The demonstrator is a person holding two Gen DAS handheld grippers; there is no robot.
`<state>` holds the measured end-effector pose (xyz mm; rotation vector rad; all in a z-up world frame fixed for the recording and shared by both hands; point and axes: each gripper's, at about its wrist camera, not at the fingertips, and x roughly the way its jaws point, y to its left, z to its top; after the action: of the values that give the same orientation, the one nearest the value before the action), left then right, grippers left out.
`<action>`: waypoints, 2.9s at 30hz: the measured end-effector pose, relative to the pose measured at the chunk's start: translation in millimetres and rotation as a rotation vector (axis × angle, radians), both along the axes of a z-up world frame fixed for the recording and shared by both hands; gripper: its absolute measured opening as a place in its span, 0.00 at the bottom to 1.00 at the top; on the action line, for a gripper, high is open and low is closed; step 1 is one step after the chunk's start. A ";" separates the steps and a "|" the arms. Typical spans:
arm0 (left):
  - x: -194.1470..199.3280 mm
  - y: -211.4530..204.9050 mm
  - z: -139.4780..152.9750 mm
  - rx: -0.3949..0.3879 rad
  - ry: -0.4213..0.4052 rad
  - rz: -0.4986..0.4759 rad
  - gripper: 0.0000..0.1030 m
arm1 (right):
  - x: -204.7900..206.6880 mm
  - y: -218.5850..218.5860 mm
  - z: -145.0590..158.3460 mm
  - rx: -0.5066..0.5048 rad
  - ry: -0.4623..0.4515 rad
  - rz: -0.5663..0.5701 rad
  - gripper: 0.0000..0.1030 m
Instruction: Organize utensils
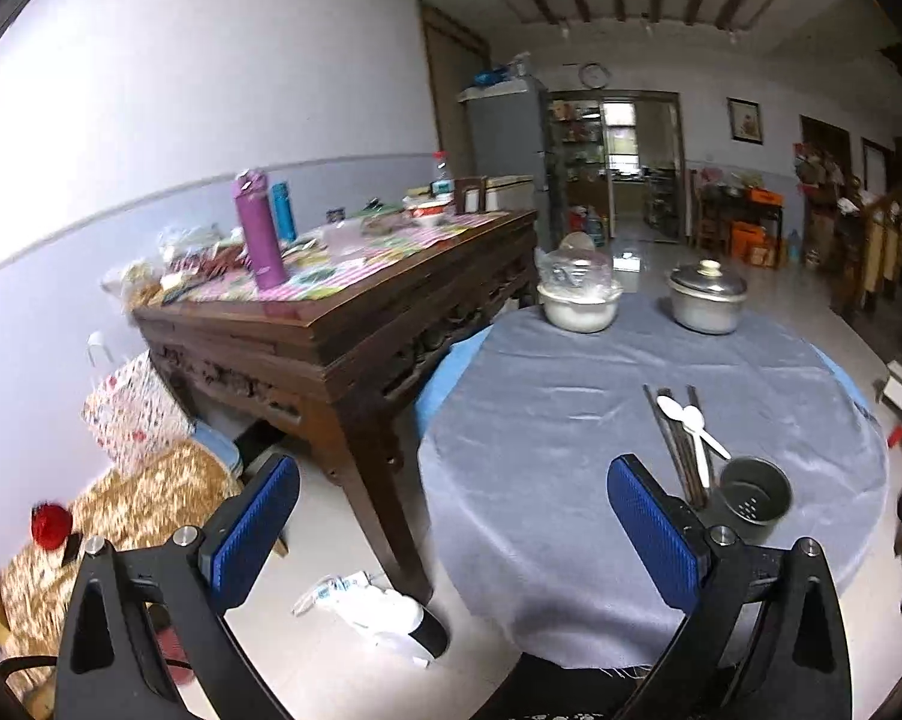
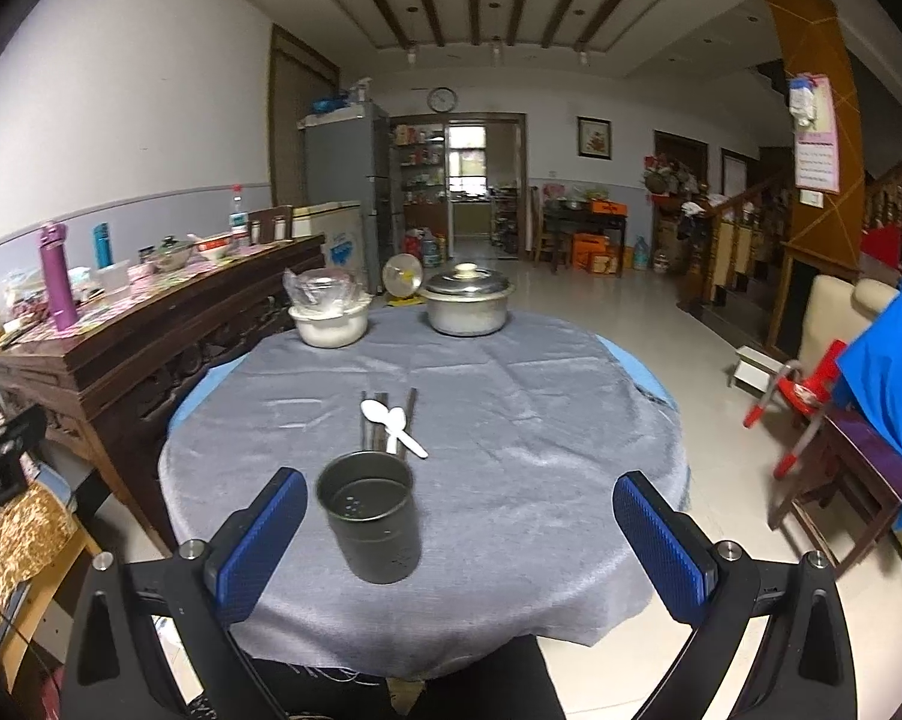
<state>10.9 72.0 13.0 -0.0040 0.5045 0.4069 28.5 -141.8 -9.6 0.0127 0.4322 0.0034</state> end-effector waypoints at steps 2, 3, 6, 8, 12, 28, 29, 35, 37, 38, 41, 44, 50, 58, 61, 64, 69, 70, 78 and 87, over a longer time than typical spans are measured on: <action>3.1 12.9 0.3 -0.031 0.004 0.028 0.99 | 2.5 6.9 1.9 -0.007 0.002 0.035 1.00; 5.5 19.7 -0.1 -0.044 0.006 0.041 0.99 | 4.2 9.3 3.0 -0.009 0.003 0.045 1.00; 12.8 29.4 -3.4 -0.036 0.016 0.068 0.99 | 11.8 14.7 9.0 -0.014 0.004 0.056 1.00; 17.8 31.3 -6.3 -0.027 0.026 0.071 0.99 | 19.5 17.0 12.7 -0.009 0.017 0.053 1.00; 18.3 30.7 -7.9 -0.054 0.027 0.030 0.99 | 32.4 26.3 14.2 -0.054 0.052 0.019 1.00; 20.4 0.8 -1.7 -0.028 0.015 -0.086 0.99 | 30.5 21.8 9.0 -0.095 0.073 -0.038 1.00; 20.6 -1.0 -1.8 -0.026 0.016 -0.090 0.99 | 30.7 19.6 8.2 -0.091 0.078 -0.042 1.00; 21.4 -10.4 -1.3 -0.015 0.019 -0.116 0.99 | 31.7 10.6 -2.2 -0.073 0.120 -0.050 1.00; 22.2 -13.0 -1.8 -0.013 0.022 -0.126 0.99 | 31.9 7.8 -5.2 -0.066 0.130 -0.052 1.00; 22.1 -14.1 -2.1 -0.012 0.024 -0.128 0.99 | 31.7 6.9 -6.2 -0.062 0.134 -0.052 1.00; 22.3 -18.4 -3.2 -0.007 0.030 -0.138 0.99 | 31.8 4.3 -8.5 -0.053 0.141 -0.054 1.00; 22.5 -21.9 -3.3 -0.001 0.033 -0.146 0.99 | 31.9 3.3 -9.0 -0.052 0.141 -0.055 1.00; 22.4 -25.8 -3.0 0.002 0.034 -0.156 0.99 | 32.8 3.7 -9.8 -0.045 0.145 -0.051 1.00; 24.0 -28.5 -4.7 0.001 0.041 -0.165 0.99 | 34.2 4.8 -12.3 -0.045 0.152 -0.046 1.00; 26.0 -29.2 -5.7 -0.002 0.043 -0.169 0.99 | 34.5 4.8 -12.6 -0.043 0.154 -0.042 1.00; 35.1 -30.3 -7.7 -0.017 0.064 -0.193 0.99 | 37.7 4.1 -16.0 -0.044 0.165 -0.033 1.00; 64.6 -27.7 -9.6 -0.092 0.097 -0.247 0.99 | 53.3 -10.9 -16.1 0.025 0.188 0.038 1.00; 71.8 -27.3 -10.6 -0.109 0.104 -0.264 0.99 | 58.2 -16.3 -14.6 0.039 0.186 0.049 1.00; 157.3 -14.2 -35.1 -0.242 0.207 -0.360 0.99 | 136.0 -57.8 -15.0 0.156 0.256 0.121 1.00; 241.0 1.8 -84.8 -0.356 0.314 -0.328 0.99 | 271.1 -56.4 -64.8 0.239 0.456 0.300 0.71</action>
<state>252.0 73.8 -71.8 -0.2006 0.8677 -0.0104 299.6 -198.2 -74.4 0.1862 0.8841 0.3536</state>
